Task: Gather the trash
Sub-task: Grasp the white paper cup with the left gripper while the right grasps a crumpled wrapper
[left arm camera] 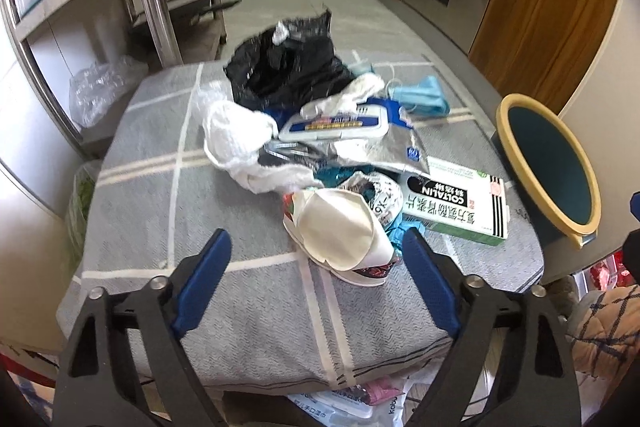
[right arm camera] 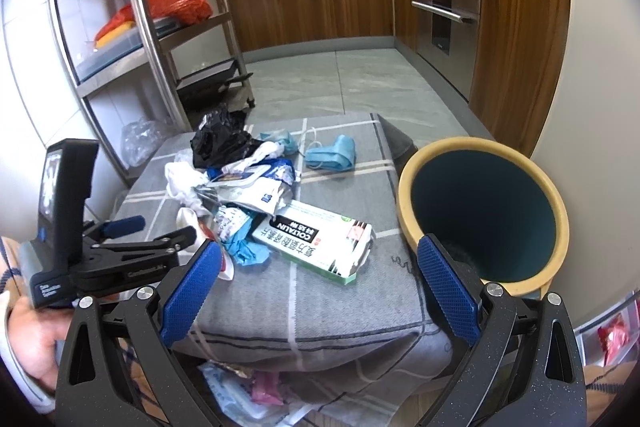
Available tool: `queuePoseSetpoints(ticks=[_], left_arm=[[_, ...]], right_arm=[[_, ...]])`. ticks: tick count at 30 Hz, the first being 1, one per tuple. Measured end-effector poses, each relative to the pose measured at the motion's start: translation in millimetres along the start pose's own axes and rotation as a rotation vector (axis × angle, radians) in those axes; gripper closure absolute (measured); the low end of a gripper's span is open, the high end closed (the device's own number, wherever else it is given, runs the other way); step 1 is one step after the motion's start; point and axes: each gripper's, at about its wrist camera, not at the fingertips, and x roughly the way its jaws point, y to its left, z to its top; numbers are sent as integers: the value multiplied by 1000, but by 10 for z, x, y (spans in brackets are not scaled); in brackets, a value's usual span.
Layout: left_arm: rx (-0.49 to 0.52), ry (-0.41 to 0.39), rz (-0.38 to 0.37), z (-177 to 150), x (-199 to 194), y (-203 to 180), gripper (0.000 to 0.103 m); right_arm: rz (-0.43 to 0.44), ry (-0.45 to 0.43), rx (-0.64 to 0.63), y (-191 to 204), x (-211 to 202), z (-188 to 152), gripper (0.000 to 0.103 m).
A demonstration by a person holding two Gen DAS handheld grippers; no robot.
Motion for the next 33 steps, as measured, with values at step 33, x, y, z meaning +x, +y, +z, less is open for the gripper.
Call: queuePoseSetpoints(ticks=[33], left_arm=[[-202,122,-229,-36,178,232,53]], right_arm=[[69,106,-19,207,487,67,6]])
